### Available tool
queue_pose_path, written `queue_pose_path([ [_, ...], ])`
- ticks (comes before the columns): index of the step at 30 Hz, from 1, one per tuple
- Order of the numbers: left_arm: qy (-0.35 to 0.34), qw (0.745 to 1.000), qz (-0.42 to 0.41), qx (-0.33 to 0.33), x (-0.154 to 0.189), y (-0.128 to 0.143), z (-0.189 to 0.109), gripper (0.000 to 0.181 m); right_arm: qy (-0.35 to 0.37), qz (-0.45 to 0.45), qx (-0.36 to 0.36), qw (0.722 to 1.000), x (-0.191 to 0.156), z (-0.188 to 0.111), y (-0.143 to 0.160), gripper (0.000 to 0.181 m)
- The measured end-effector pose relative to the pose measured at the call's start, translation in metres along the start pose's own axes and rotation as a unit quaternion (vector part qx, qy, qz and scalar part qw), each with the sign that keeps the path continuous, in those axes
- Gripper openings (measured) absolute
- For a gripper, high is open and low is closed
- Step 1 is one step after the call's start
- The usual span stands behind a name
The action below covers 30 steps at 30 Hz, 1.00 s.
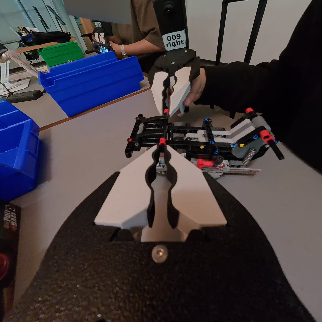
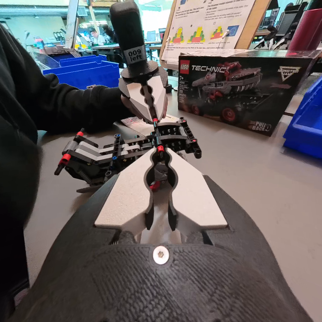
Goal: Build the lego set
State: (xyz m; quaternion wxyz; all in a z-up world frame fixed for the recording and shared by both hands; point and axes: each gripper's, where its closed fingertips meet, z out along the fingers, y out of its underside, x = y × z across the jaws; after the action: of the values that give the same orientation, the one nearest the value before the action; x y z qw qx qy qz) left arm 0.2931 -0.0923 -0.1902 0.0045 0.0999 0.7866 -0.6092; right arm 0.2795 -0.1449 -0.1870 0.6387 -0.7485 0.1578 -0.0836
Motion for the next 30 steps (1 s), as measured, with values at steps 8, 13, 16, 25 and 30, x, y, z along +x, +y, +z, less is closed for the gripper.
queue_pose_path([
  [8, 0.004, 1.000, -0.001, 0.005, 0.001, 0.000, 0.000, 0.001, -0.014, 0.000, 0.014, 1.000, 0.000, -0.004, -0.003, 0.005],
  [13, 0.004, 1.000, -0.004, 0.006, 0.001, 0.000, -0.001, 0.001, -0.015, -0.026, 0.002, 1.000, 0.000, -0.002, -0.003, 0.005],
  [16, 0.004, 1.000, -0.009, 0.007, -0.001, 0.002, -0.001, 0.001, -0.019, -0.029, 0.004, 0.999, -0.001, -0.001, -0.004, 0.005],
  [25, 0.005, 1.000, -0.018, 0.000, -0.002, 0.006, -0.004, 0.001, -0.015, -0.026, 0.021, 0.999, -0.001, 0.006, -0.007, 0.005],
  [30, -0.006, 1.000, -0.002, 0.002, -0.002, 0.005, -0.004, 0.001, -0.013, -0.016, 0.031, 0.999, 0.000, 0.006, -0.007, 0.005],
])
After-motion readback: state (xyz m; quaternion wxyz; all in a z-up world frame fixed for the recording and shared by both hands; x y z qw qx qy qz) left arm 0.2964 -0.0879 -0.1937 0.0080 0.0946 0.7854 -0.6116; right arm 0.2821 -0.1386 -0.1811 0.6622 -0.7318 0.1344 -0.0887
